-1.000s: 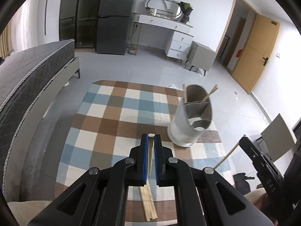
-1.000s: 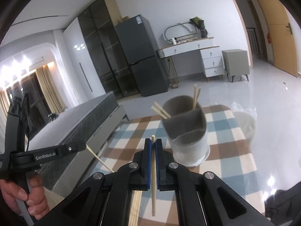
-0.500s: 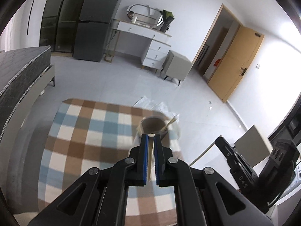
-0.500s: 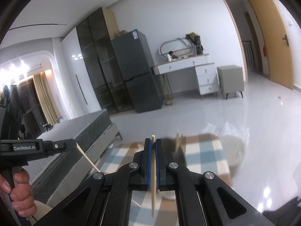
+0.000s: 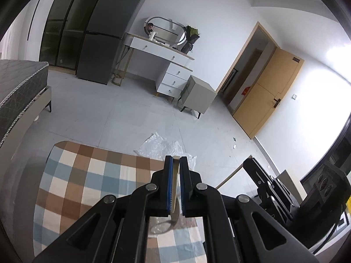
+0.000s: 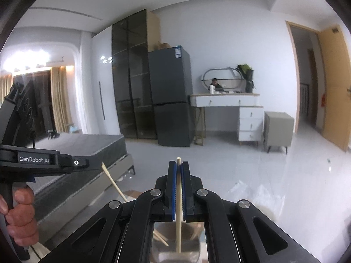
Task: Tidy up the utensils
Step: 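Lower both chopsticks down into the holder compartments, then open both tools to release the chopsticks into the holder, then withdraw both open tools from the holder toward the chopstick pile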
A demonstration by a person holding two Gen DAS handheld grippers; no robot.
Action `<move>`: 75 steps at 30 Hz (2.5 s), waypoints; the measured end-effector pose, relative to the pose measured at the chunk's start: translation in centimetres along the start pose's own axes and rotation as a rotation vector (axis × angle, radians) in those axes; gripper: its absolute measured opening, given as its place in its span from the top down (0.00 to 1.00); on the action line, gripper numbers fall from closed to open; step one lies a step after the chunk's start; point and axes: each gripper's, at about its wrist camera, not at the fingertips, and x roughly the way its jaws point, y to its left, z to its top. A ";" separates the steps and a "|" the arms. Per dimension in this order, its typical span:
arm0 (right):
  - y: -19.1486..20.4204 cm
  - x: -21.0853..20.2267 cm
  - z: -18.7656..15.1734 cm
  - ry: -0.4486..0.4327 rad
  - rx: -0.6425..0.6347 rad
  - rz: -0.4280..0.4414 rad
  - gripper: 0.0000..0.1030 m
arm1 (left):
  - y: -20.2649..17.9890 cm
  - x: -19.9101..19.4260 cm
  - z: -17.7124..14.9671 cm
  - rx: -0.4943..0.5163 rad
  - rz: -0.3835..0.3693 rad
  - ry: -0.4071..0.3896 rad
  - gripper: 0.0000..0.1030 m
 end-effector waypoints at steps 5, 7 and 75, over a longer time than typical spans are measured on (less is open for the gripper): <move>0.6 3.0 0.4 0.008 -0.073 0.011 0.97 | 1.6 2.2 0.6 -0.054 -0.004 0.014 0.99; 0.7 3.9 0.1 0.016 -0.084 0.020 0.97 | 2.0 2.9 0.6 -0.053 0.006 0.018 0.99; 0.4 -4.3 -6.5 0.159 0.178 0.012 0.38 | 1.3 -6.0 -5.5 0.055 0.311 0.016 0.25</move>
